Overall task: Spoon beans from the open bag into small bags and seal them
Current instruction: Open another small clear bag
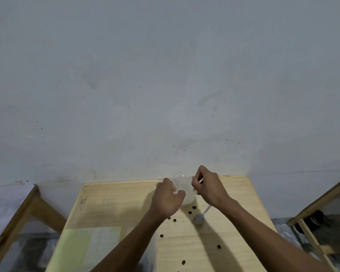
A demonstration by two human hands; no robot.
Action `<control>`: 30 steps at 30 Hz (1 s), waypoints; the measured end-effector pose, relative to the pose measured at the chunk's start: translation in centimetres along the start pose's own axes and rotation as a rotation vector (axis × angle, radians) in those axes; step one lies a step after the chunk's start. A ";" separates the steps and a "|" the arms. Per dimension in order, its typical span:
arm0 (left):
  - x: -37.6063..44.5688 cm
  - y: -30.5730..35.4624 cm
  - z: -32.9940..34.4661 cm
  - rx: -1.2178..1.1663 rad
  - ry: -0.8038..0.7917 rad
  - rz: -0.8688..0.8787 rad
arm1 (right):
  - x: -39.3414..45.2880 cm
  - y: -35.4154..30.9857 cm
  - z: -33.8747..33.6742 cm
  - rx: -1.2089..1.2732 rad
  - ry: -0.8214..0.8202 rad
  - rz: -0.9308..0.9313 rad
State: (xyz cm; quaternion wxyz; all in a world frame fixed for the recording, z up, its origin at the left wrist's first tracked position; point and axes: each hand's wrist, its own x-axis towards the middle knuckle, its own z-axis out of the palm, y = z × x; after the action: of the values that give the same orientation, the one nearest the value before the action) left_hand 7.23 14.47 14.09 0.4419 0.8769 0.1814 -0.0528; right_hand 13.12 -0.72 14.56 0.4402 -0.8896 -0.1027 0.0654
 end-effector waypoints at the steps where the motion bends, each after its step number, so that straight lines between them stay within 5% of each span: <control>1: 0.1 -0.4 0.0 0.045 0.061 0.043 | -0.1 0.0 0.0 0.021 -0.014 -0.002; 5: 0.3 -1.0 -0.4 0.098 0.065 0.260 | -0.8 0.1 0.4 0.091 -0.080 -0.003; 13: -0.4 -0.6 0.2 -0.009 -0.102 0.195 | -1.1 0.1 0.9 0.160 0.078 0.026; 20: -1.2 -1.6 0.8 -0.018 -0.014 0.400 | -0.8 0.0 0.3 0.449 0.148 0.151; 24: -1.1 -2.8 2.0 0.160 0.198 0.588 | -0.7 -0.4 0.5 0.584 0.122 0.229; 30: 0.1 -4.3 2.6 0.223 0.300 0.576 | -0.4 -0.1 -0.1 0.741 0.027 0.367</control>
State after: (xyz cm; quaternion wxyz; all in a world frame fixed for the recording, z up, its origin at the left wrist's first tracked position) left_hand 5.94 14.76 9.24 0.3085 0.9331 -0.0175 0.1841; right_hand 12.69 -0.84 14.73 0.7130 -0.6752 0.0937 0.1638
